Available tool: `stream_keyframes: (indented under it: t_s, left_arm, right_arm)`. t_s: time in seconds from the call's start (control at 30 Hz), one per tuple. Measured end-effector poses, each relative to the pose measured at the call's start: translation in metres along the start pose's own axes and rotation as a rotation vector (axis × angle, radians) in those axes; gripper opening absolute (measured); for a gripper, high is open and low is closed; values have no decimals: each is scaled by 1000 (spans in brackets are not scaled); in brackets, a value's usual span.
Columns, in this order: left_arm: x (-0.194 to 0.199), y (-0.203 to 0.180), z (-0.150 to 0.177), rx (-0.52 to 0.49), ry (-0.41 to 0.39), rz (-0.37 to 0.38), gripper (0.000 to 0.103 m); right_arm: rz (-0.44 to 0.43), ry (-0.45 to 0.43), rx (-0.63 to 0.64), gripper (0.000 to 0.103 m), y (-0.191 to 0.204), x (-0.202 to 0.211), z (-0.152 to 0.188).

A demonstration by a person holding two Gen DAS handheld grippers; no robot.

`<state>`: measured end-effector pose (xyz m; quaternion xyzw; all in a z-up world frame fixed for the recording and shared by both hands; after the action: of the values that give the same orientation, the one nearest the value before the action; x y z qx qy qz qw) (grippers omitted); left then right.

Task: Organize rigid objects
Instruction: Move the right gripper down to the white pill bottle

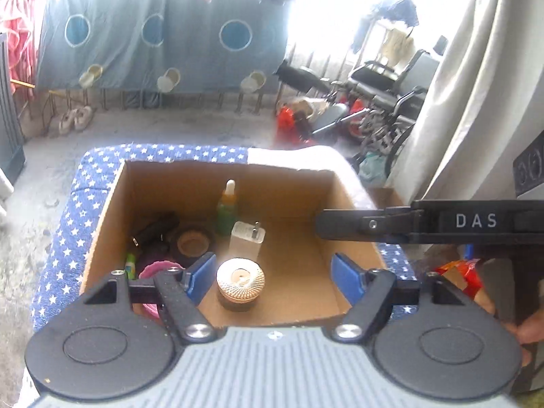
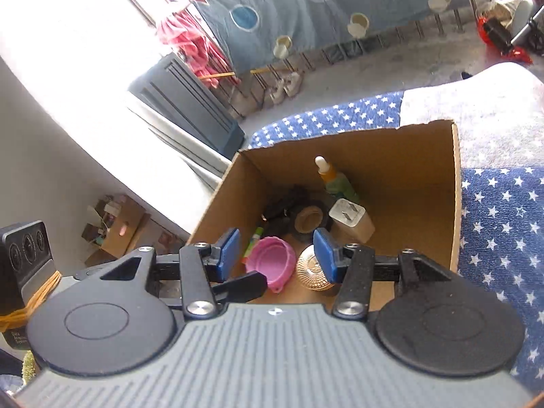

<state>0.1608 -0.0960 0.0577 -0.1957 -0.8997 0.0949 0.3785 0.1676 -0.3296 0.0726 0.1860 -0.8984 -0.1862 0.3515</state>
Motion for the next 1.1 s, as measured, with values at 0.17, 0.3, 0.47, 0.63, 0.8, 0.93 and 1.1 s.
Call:
stream_keyframes:
  t_s: [0.17,0.3,0.47,0.63,0.8,0.93,1.1]
  left_arm:
    - [67,11,22,7,-81,22,77]
    - [89,33,43,44,-118,-29,77]
    - [80,57,66,67,-90,-95,77]
    - [60,64,80,23,-78,-147,77]
    - [39,68,88,-48,-73,-223,77]
    - [24,74,88,-71,-64,-261,77]
    - [10,83,85,-49,-34,-255,74]
  right_arm:
    - [-33,-101,16,50,30,61,38]
    - [-71,-105,-1,52,49,67,71]
    - [-104,-56,-9,54,72,44,96]
    - [-123,36,-9,55,89,2,102]
    - [-113,90,-27,57,93,-34,96]
    - [-115,122,-44,57,92,-61,89]
    - [-117,155,-78,57,88,-85,84]
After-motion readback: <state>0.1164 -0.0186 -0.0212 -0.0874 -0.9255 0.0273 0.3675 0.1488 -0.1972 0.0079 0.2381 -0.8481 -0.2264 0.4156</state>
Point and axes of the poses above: each gripper's, at about its wrist camera, not at the fingertips, and x roughly against the way its jaws point, y to its left, z to its underside, the point moved 2 cm from there along -x, roughly the way its jaws point, and after that the axes turned 7 degrees about x, right-handed, at the moved point
